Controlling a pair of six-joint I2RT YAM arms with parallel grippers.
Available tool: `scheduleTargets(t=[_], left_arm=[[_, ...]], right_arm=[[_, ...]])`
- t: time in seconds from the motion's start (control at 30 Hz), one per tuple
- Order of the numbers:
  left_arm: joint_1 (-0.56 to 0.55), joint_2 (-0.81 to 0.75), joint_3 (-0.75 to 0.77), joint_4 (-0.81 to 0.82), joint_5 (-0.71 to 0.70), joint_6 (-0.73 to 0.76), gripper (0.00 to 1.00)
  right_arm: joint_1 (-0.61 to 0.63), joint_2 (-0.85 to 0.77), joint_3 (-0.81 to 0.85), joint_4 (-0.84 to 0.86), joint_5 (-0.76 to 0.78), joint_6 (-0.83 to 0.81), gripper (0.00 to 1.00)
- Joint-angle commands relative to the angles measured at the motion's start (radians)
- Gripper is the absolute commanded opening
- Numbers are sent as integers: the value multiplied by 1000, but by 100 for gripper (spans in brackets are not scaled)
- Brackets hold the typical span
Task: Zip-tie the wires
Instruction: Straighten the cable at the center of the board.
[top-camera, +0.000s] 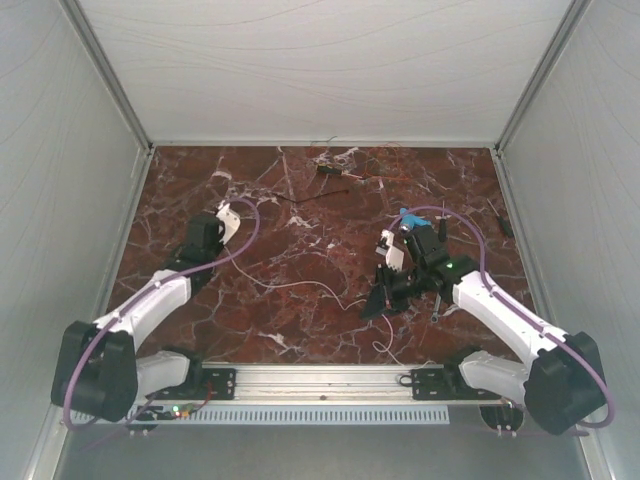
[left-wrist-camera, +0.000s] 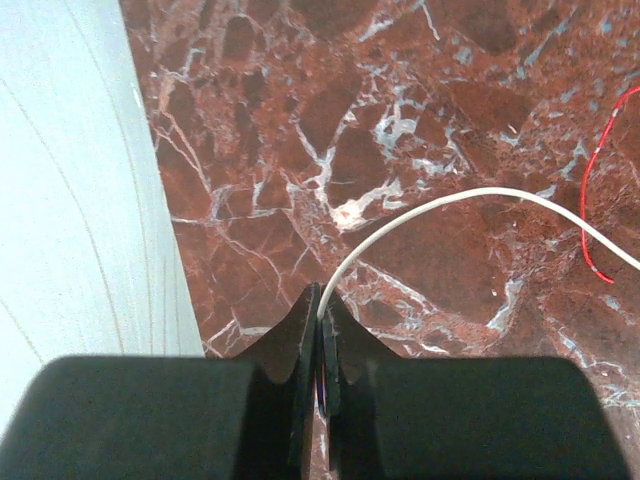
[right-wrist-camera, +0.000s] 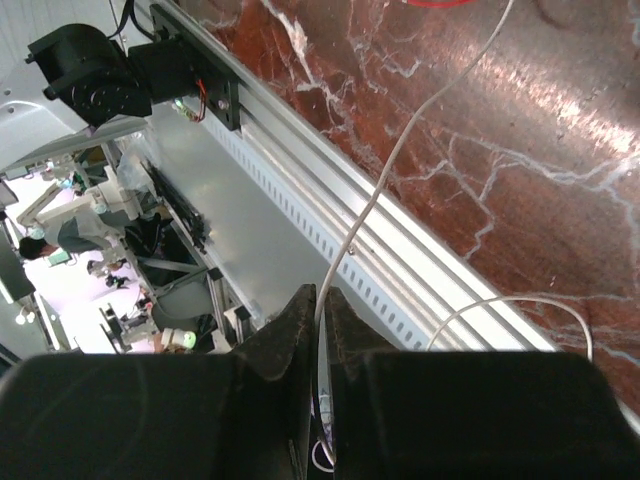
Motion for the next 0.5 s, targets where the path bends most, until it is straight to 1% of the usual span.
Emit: scheduleTargets(t=[0.0,0.1,0.13,0.2,0.23,0.3,0.4,0.47], left_arm=[[12,69,13,73,-26,31,0],[26,107,24,81,-17,22,0],[31,117,30,78,-8,13,3],[38,135,42,75,2,2,21],[39,145,46,73,4,-2,25],[41,158,52,70,5,-8,31],[42,163,54,68,4,-13,54],[43,159,54,66,8,-19,64]], right_arm=[[4,4,-21,102,22,41,6],[5,20,-28,109,13,38,7],[5,24,-31,111,13,38,8],[6,28,-39,117,9,41,12],[5,28,-43,121,7,44,14],[4,28,-47,124,5,45,19],[5,28,-44,120,7,44,33],[4,28,-40,115,8,44,38]])
